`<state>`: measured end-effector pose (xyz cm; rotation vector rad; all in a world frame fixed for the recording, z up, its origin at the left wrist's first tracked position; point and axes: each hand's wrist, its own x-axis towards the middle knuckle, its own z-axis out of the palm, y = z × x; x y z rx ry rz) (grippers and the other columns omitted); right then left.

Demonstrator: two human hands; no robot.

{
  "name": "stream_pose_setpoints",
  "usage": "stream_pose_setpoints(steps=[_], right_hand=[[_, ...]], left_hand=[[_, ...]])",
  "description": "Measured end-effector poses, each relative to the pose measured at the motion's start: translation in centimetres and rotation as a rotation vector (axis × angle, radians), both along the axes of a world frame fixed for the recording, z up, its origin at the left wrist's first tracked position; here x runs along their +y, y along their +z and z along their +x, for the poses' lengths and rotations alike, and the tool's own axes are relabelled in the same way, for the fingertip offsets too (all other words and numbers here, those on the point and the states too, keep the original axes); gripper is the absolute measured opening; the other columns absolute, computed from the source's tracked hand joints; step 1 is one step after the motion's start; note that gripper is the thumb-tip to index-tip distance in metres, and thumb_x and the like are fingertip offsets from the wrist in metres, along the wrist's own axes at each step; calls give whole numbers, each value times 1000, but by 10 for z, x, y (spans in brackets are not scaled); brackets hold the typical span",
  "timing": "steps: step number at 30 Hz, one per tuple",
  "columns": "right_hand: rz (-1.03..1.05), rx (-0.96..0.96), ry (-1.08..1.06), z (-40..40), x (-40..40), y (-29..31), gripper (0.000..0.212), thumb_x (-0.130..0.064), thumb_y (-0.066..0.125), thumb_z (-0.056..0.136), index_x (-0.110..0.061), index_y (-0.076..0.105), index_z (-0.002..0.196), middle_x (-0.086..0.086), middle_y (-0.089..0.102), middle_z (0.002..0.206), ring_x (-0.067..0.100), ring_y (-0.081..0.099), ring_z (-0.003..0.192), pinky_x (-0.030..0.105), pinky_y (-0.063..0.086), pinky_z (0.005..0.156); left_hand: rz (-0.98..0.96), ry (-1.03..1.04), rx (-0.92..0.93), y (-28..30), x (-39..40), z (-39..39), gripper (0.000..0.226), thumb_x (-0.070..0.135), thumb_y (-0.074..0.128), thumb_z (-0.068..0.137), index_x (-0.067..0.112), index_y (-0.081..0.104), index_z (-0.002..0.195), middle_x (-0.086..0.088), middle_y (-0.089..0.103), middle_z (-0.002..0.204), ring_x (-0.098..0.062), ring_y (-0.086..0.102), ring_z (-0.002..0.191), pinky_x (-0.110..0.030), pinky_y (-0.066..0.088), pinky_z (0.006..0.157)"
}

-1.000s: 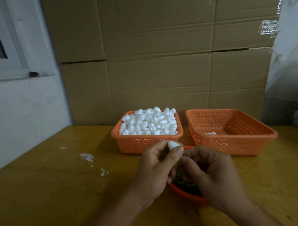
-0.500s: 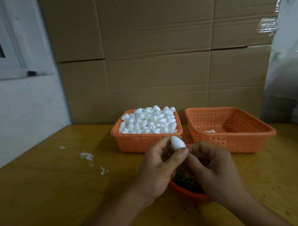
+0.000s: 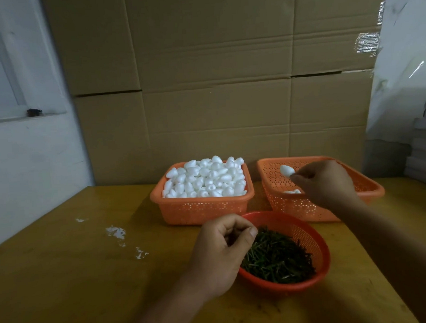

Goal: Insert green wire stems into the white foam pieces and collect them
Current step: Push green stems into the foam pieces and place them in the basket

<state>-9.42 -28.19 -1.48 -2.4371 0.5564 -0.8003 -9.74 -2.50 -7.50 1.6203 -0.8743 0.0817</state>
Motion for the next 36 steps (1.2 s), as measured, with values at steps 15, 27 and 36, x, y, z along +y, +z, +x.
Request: stream_pose_setpoints(steps=[15,27,36], right_hand=[[21,479,-165,41,-30,-2,38,-48,68,88,-10,63,87,12,68,97,33,64,102,58,36,110],[272,53,-4,10,-9,8,20,-17,67,90,-1,72,78,18,71,77,31,60,66,44,49,72],[305,-83,322,-70,50,-2,24,-13,63,95,-34,73,93,-11,75,77,31,70,71,50,61,68]], left_hand=[[45,10,-6,6,1,-7,19,41,57,92,31,71,85,9,53,58,-6,48,57,-22,42,55],[29,-4,-11,7,2,-7,28,41,63,89,25,57,68,12,46,56,-4,42,55,-21,38,54],[18,23,-25,5,3,-3,25,32,69,93,23,56,73,12,49,57,-2,44,55,-19,39,53]])
